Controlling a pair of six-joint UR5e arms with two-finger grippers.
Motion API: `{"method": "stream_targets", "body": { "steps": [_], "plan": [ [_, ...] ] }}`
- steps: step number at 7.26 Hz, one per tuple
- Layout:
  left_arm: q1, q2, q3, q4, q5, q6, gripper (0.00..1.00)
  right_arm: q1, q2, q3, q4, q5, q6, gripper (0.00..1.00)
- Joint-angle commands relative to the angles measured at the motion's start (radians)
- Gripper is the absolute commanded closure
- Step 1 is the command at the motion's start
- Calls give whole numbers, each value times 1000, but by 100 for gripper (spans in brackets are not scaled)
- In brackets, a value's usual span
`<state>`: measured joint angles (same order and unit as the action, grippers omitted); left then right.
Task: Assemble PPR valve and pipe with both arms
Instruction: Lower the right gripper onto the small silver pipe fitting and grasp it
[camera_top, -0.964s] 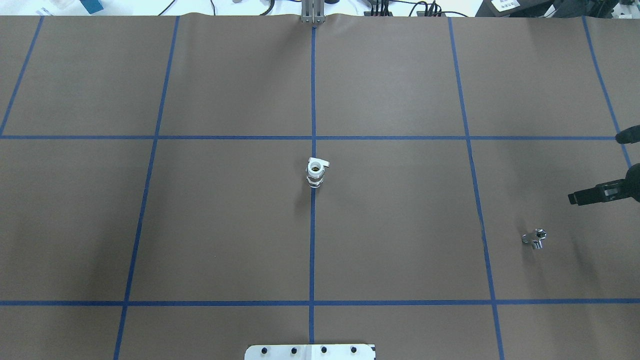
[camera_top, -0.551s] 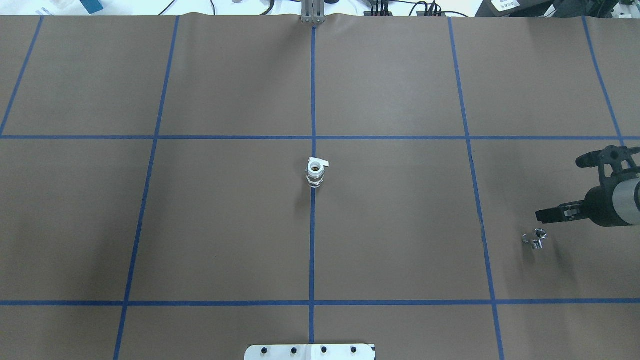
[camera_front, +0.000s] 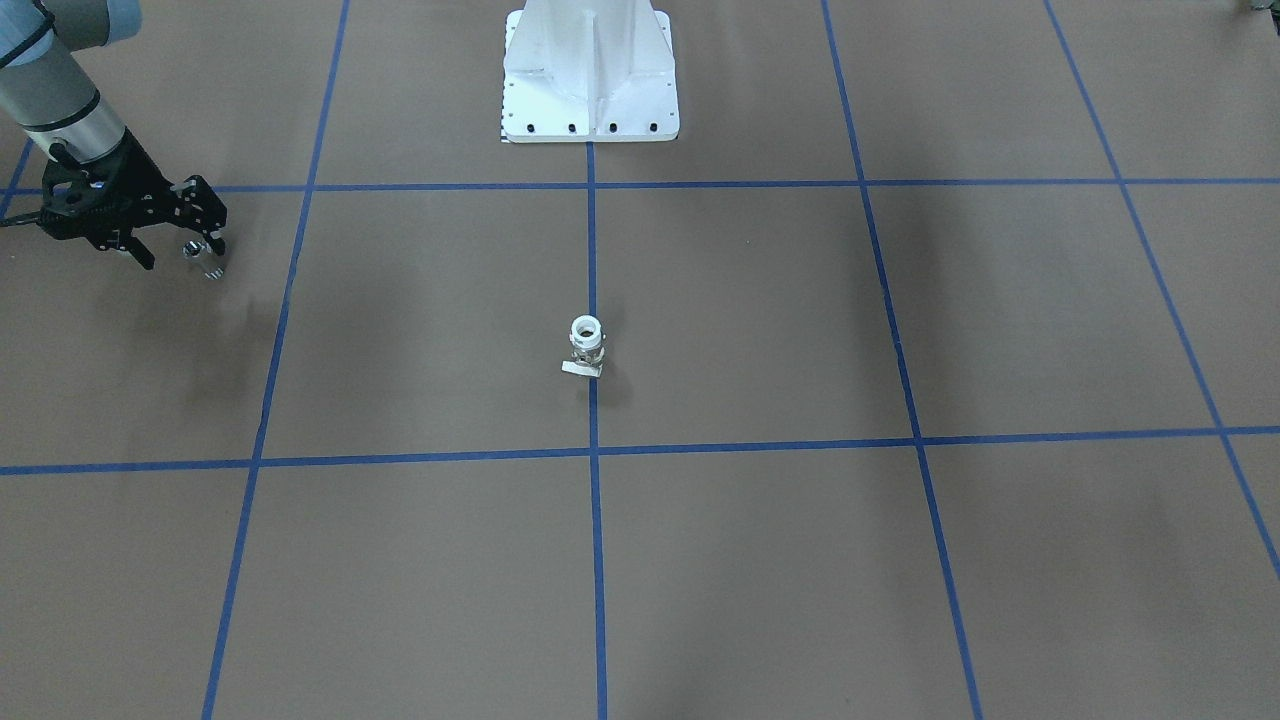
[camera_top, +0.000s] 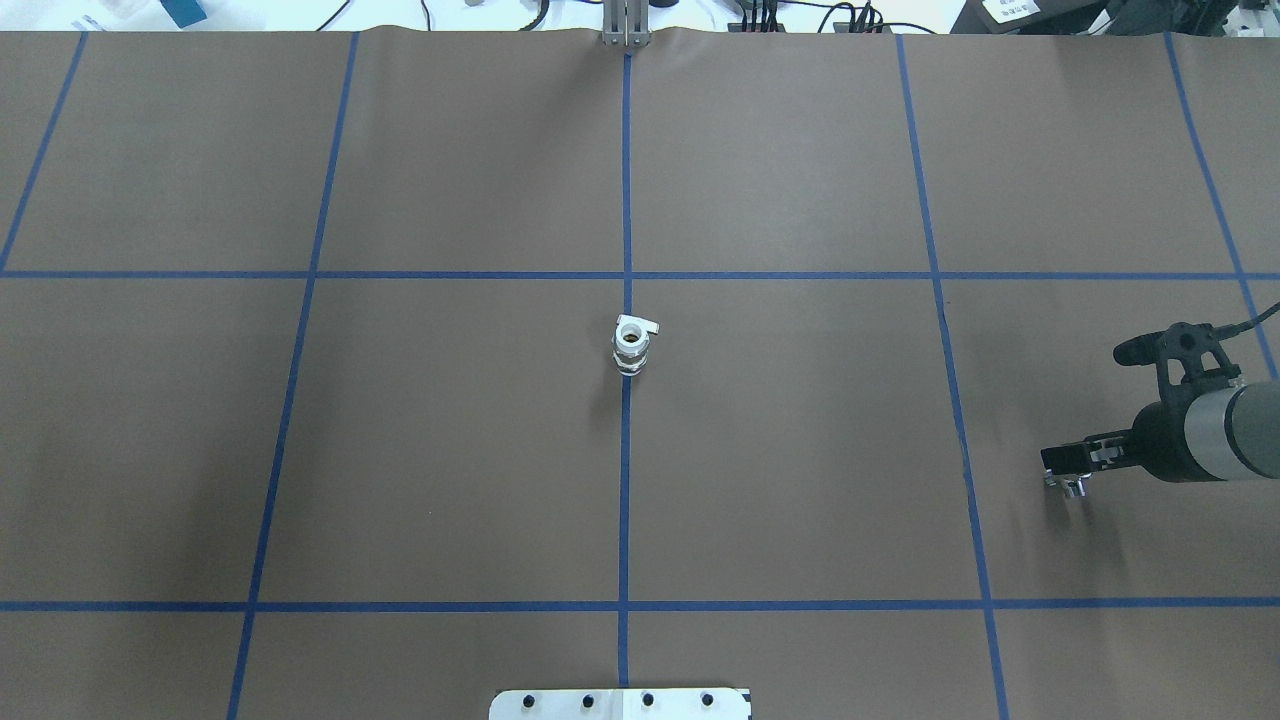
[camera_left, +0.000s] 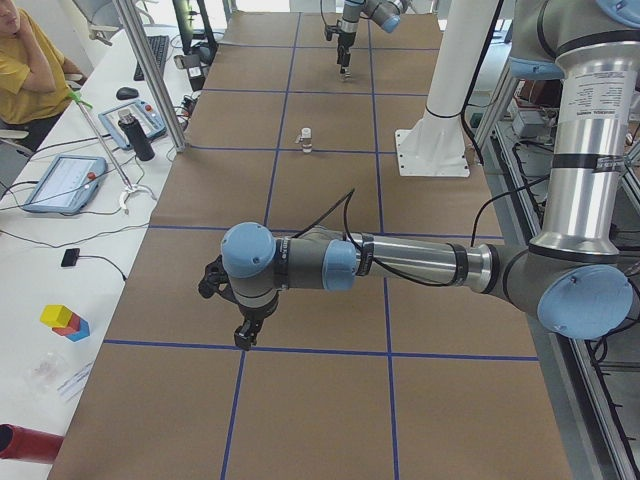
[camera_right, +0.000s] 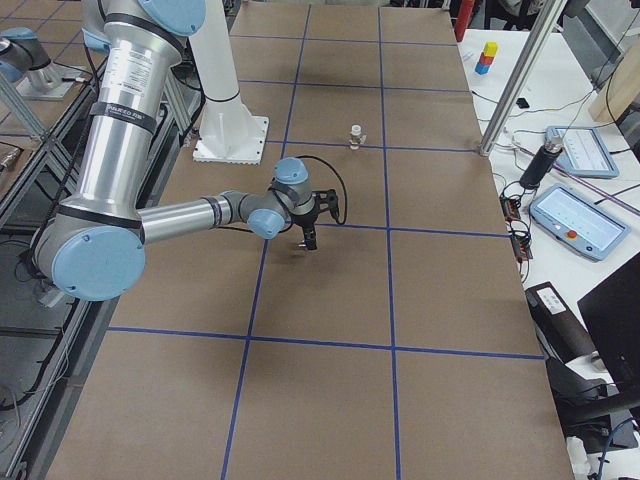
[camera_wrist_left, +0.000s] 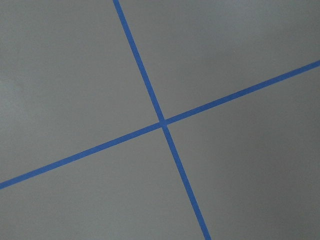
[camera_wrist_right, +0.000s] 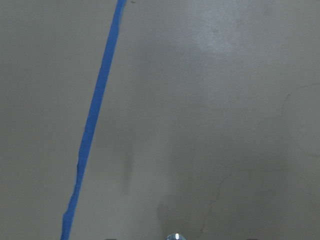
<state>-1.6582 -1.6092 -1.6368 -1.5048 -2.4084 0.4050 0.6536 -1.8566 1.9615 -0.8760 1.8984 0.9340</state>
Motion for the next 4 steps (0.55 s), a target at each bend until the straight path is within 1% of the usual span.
{"method": "stream_targets", "body": {
  "steps": [1,2,4],
  "plan": [
    [0,0,0,0,0,0,0,-19,-1,0,-1,-1,2,25],
    [0,0,0,0,0,0,0,-19,-1,0,-1,-1,2,31],
    [0,0,0,0,0,-2,0,-22,-7,0,-8,-1,0,31]
  ]
}}
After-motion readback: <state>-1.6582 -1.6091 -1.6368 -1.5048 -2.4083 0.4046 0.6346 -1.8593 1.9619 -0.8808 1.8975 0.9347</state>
